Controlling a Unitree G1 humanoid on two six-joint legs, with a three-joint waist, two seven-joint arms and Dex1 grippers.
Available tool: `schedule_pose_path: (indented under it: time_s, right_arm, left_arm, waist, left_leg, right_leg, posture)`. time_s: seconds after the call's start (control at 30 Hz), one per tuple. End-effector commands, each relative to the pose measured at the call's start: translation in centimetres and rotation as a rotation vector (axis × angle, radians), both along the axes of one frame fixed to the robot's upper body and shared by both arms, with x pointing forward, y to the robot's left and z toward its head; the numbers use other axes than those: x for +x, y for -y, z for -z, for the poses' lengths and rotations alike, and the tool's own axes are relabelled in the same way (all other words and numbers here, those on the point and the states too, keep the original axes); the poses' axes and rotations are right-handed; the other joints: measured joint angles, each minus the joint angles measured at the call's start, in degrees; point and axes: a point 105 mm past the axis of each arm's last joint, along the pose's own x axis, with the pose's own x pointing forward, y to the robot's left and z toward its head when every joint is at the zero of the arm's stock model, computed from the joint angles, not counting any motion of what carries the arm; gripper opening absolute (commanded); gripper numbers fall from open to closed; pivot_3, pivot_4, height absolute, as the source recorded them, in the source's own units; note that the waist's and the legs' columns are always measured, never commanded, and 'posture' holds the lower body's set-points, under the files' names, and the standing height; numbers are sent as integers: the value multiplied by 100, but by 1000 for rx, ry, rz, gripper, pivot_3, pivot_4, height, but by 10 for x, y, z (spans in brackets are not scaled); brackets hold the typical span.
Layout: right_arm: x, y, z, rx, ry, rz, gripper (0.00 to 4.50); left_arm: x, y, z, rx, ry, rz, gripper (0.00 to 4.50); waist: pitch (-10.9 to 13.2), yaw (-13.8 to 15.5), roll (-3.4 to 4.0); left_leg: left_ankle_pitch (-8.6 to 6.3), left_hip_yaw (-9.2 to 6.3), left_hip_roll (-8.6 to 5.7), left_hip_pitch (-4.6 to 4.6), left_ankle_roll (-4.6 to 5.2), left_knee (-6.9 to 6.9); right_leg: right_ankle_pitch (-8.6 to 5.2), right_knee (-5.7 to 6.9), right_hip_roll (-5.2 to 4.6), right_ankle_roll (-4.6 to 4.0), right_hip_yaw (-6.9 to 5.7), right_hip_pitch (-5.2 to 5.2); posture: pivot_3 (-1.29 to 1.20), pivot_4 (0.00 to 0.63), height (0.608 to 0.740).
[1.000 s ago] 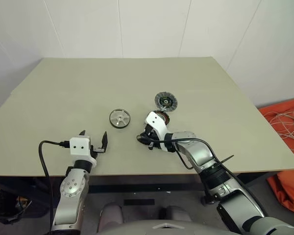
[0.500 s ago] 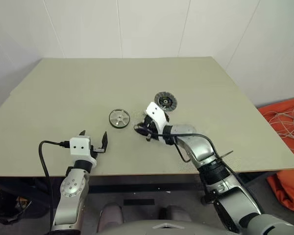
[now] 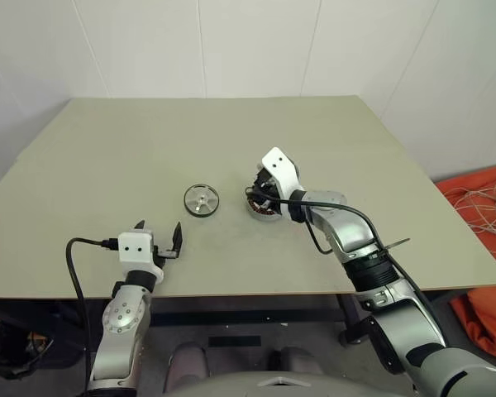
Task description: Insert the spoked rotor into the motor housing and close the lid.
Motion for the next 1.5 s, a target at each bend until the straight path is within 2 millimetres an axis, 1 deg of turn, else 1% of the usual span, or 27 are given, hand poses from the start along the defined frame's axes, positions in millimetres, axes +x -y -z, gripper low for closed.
schedule_pose_path:
  time_s: [0.03, 0.33, 0.53, 0.83, 1.3, 1.5]
  right_arm:
    - [4, 10, -3, -9, 19, 22, 1115]
    - [10, 29, 14, -38, -20, 85, 1115]
    - [13, 36, 21, -55, -29, 106, 1115]
    - [15, 40, 25, -62, -30, 115, 1115]
    - [17, 53, 25, -66, -42, 146, 1115]
    - [17, 53, 25, -60, -48, 149, 1115]
  left_arm:
    - [2, 2, -9, 8, 42, 7, 4500]
    - [2, 2, -9, 8, 41, 10, 4500]
    - [2, 2, -9, 8, 40, 8, 4500]
    - [2, 2, -9, 8, 40, 9, 4500]
    - [2, 3, -7, 5, 34, 16, 4500]
    - [3, 3, -7, 6, 34, 15, 4500]
  waist:
    - [0, 0, 0]
    - [3, -1, 5]
    - [5, -2, 7]
    - [5, -1, 7]
    - [5, 9, 7]
    - [5, 12, 8]
  left_leg:
    - [0, 0, 0, 0, 0, 0]
    - [0, 1, 0, 0, 0, 0]
    - [0, 1, 0, 0, 0, 0]
    - [0, 1, -1, 2, 0, 1]
    - [0, 1, -2, 1, 0, 2]
    - [0, 1, -2, 1, 0, 2]
  right_leg:
    - [0, 0, 0, 0, 0, 0]
    - [0, 0, 0, -1, 0, 1]
    - [0, 0, 0, -1, 0, 1]
    - [0, 0, -1, -1, -1, 3]
    - [0, 0, -4, 0, -1, 5]
    - [-1, 0, -7, 0, -1, 6]
  posture:
    - [0, 0, 740]
    - [0, 0, 740]
    - [0, 0, 740]
    - [0, 0, 740]
    - [0, 0, 740]
    - [0, 0, 740]
